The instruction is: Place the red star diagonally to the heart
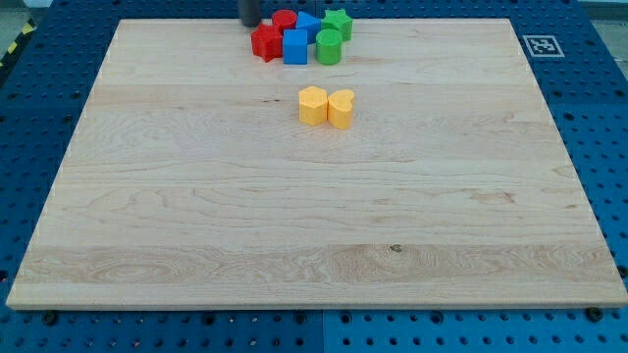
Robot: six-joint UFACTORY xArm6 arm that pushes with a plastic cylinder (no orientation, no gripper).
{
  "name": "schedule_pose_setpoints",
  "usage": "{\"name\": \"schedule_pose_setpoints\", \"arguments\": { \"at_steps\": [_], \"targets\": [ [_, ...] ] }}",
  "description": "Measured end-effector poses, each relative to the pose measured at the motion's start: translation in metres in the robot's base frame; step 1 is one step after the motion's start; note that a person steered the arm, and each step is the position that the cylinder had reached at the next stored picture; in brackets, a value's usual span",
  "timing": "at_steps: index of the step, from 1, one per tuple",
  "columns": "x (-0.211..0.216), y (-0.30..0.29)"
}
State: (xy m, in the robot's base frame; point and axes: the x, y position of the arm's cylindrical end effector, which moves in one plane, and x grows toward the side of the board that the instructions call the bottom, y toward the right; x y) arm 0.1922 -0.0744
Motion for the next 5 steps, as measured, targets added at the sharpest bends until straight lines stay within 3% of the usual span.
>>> {"name": "schedule_pose_setpoints", "arguments": {
  "at_steps": [2, 4, 5],
  "targets": [
    [0.021, 0.079],
    [0.095, 0.039],
    [0.092, 0.039]
  ]
}}
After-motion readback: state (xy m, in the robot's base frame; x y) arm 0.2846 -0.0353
